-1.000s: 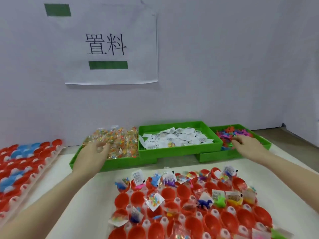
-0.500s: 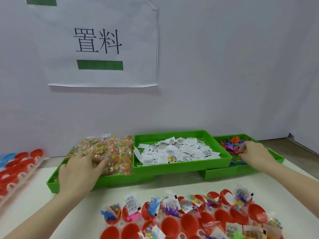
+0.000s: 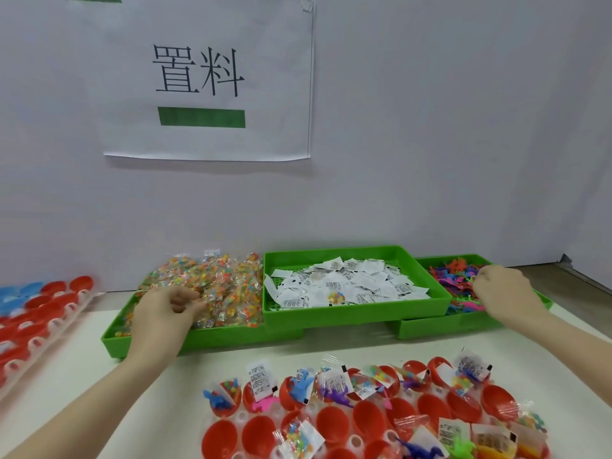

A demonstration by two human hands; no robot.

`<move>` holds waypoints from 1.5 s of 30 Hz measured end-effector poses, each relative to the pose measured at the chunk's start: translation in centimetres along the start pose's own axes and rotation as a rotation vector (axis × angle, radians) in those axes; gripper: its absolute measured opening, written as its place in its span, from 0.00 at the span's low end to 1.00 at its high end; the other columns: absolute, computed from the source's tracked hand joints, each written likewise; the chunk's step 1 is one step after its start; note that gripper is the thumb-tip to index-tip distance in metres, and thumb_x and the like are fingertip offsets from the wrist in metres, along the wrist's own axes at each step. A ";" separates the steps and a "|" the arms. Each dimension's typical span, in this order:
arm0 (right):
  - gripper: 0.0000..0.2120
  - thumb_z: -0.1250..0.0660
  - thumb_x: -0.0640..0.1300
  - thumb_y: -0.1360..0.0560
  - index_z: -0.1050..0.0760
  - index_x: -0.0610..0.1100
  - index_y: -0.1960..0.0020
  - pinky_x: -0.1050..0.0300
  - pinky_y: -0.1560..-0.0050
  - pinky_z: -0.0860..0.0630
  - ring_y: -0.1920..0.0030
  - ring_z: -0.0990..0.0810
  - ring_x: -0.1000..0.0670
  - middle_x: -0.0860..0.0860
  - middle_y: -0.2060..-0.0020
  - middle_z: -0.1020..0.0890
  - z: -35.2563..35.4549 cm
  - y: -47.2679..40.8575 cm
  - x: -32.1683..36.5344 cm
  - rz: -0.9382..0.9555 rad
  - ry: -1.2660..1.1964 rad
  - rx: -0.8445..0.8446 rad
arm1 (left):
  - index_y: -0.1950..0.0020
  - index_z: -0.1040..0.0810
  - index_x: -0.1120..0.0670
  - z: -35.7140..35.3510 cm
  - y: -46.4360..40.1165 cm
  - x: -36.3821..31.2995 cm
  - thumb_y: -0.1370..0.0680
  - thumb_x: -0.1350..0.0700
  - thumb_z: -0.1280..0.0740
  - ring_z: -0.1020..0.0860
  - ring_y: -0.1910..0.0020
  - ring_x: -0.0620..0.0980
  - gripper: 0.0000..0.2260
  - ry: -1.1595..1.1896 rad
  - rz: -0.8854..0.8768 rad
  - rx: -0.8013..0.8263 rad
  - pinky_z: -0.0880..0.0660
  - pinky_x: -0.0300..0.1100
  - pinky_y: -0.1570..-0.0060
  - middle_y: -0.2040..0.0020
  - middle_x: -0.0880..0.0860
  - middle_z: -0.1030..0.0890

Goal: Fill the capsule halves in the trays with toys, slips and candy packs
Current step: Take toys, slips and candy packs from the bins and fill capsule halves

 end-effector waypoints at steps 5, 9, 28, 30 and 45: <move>0.16 0.41 0.33 0.30 0.38 0.41 0.75 0.57 0.70 0.38 0.74 0.35 0.48 0.45 0.79 0.32 1.5 0.8 0.9 -0.042 -0.182 -0.212 | 0.48 0.23 0.62 0.3 0.0 0.1 0.25 0.66 0.35 0.25 0.55 0.53 0.07 0.003 0.007 -0.026 0.29 0.46 0.53 0.53 0.57 0.21; 0.12 0.44 0.35 0.29 0.33 0.35 0.70 0.55 0.67 0.39 0.70 0.33 0.46 0.39 0.75 0.30 1.9 0.6 4.2 0.053 -0.331 -0.172 | 0.46 0.22 0.63 0.8 0.2 -0.3 0.24 0.69 0.40 0.24 0.49 0.61 0.11 -0.016 -0.032 -0.111 0.29 0.52 0.46 0.50 0.61 0.20; 0.09 0.33 0.43 0.27 0.20 0.36 0.54 0.58 0.56 0.28 0.63 0.24 0.49 0.49 0.63 0.21 -3.8 2.0 13.7 0.357 -0.051 0.453 | 0.54 0.22 0.49 3.3 7.5 -6.7 0.25 0.60 0.35 0.20 0.65 0.36 0.06 0.933 0.146 -0.080 0.28 0.23 0.65 0.64 0.46 0.18; 0.09 0.29 0.44 0.30 0.18 0.40 0.54 0.56 0.53 0.25 0.57 0.21 0.50 0.52 0.59 0.20 -3.3 1.9 13.6 0.347 -0.051 0.422 | 0.56 0.21 0.51 3.2 7.6 -7.0 0.26 0.62 0.34 0.21 0.66 0.35 0.06 0.943 0.134 -0.044 0.28 0.24 0.67 0.67 0.44 0.17; 0.08 0.36 0.37 0.26 0.21 0.41 0.62 0.64 0.68 0.34 0.63 0.26 0.55 0.53 0.65 0.22 -1.6 1.3 12.7 0.213 -0.306 0.399 | 0.60 0.20 0.54 2.6 8.6 -8.3 0.28 0.64 0.32 0.20 0.71 0.40 0.06 0.930 0.097 0.050 0.23 0.32 0.70 0.69 0.46 0.18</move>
Point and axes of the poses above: each hand's wrist, its own y-axis away from the middle knuckle, its own z-axis out of the back of the hand, x = y × z, the point moved 4 cm from there along -y, towards the middle knuckle
